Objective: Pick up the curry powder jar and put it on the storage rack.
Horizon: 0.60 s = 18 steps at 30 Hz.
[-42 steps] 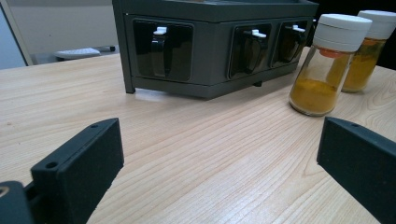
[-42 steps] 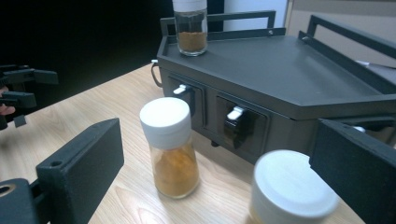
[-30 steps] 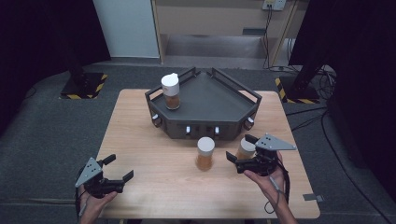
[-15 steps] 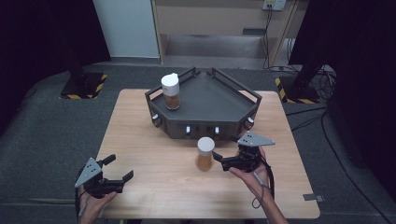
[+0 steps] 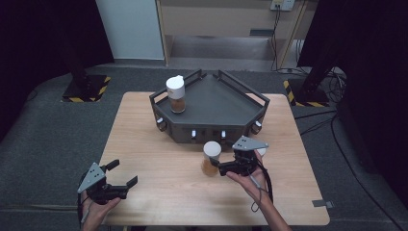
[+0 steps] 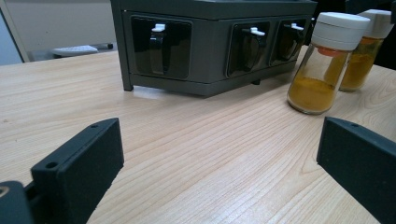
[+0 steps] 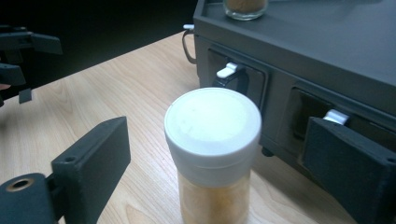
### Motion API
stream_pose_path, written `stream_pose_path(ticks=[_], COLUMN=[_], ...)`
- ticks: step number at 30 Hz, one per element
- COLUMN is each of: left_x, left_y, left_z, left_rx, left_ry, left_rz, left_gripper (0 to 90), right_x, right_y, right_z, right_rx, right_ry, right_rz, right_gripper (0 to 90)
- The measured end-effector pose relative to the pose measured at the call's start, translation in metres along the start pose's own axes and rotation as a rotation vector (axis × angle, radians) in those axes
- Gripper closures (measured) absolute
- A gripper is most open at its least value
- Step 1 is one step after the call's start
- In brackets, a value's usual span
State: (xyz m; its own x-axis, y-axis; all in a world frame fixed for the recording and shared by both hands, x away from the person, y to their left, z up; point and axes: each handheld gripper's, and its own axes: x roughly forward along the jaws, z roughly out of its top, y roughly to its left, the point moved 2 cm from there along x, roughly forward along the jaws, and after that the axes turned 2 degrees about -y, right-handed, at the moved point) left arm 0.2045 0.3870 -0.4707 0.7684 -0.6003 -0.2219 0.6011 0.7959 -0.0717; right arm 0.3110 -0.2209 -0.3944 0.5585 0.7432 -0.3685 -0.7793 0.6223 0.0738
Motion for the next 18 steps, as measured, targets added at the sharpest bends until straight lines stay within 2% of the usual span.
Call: stream_pose_path(ticks=[9,18], left_x=[0.001,0.001], left_y=[0.000,0.000], left_z=[0.000,0.000], left_rx=[0.000,-0.002], left_ry=[0.004,0.006], left_rz=[-0.002,-0.003], left_gripper=[0.0,0.0], right_x=[0.021,0.037], right_y=[-0.001,0.001], right_z=[-0.001,-0.006], right_rx=[-0.020,-0.037], right_ry=[0.040,0.061], right_rz=[0.019,0.003], right_gripper=[15.7,25.1])
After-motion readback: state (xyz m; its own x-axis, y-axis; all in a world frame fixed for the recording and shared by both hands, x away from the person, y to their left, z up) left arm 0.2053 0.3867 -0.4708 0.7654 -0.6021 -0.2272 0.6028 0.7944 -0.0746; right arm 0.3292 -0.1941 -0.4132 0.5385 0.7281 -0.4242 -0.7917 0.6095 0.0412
